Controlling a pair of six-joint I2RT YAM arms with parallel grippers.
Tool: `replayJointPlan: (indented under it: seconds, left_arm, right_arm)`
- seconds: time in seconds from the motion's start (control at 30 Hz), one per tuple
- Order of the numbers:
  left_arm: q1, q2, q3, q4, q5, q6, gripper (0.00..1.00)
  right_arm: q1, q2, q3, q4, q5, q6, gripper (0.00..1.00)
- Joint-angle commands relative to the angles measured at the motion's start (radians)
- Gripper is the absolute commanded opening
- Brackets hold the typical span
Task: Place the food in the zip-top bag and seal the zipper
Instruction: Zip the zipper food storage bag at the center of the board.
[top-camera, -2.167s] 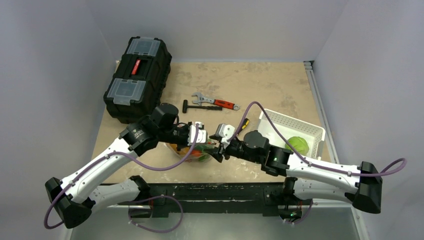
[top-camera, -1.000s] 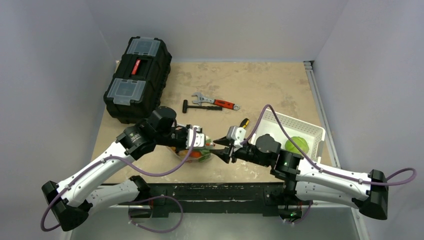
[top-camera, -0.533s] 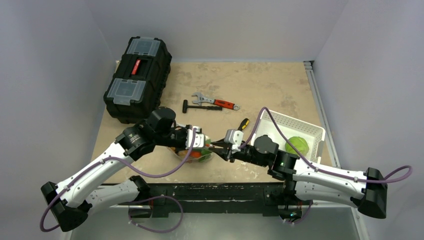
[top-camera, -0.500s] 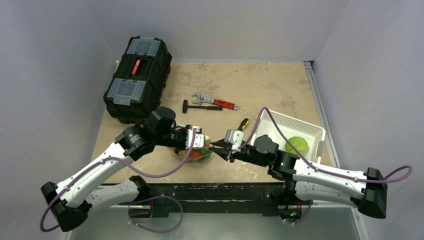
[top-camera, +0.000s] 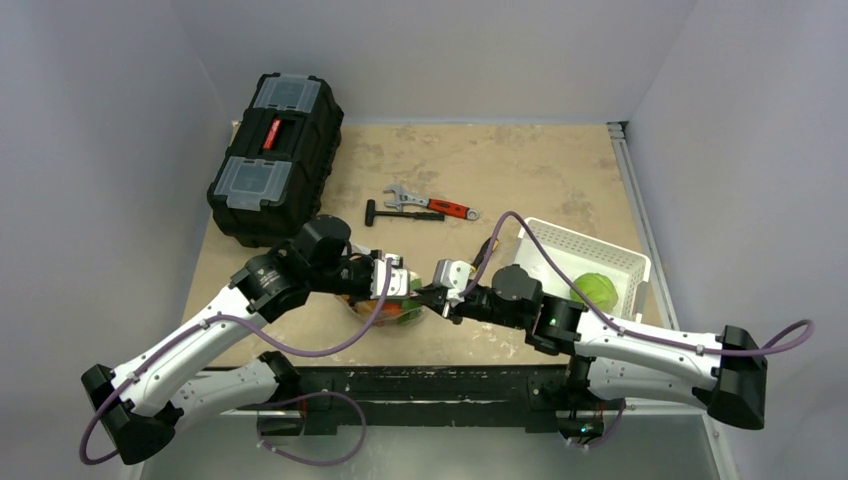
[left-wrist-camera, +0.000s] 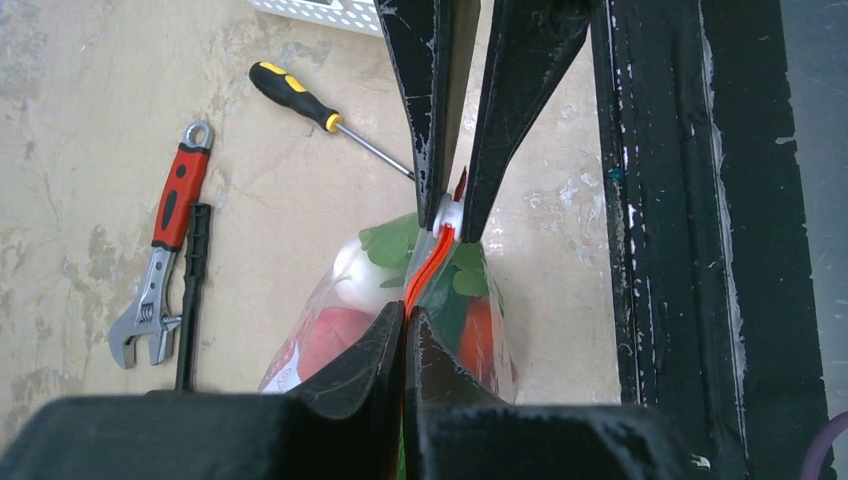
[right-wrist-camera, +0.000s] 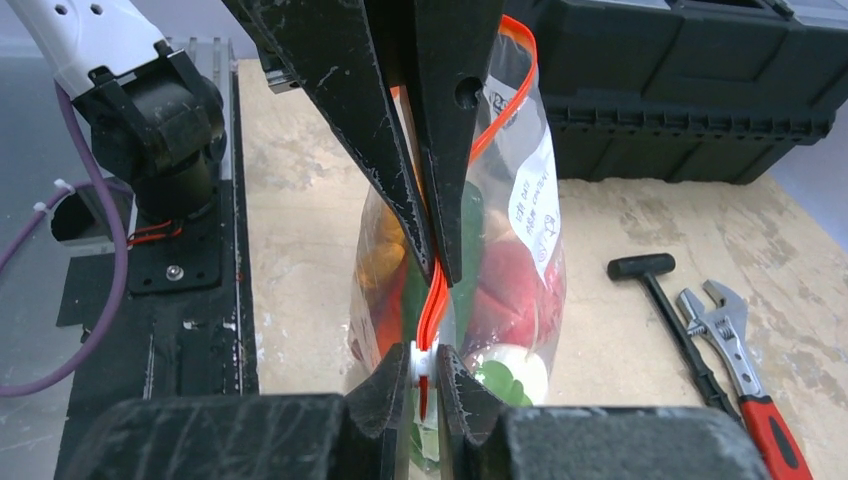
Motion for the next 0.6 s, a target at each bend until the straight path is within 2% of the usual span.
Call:
replayJointPlan:
  seconds: [0.0, 0.23, 0.57]
  left_arm:
    - [-0.017, -0.016, 0.003, 0.032, 0.041, 0.015, 0.00]
    - [-0.021, -0.016, 0.003, 0.030, 0.045, 0.015, 0.00]
    - [-0.029, -0.018, 0.003, 0.031, 0.040, 0.014, 0.00]
  right_arm:
    - [-0.001, 0.028, 0.080, -0.006, -0.026, -0.016, 0.00]
    - [-0.001, 0.048, 0.103, 0.022, -0.041, -0.006, 0.00]
    - [0.000, 0.018, 0.075, 0.139, 0.058, 0.042, 0.00]
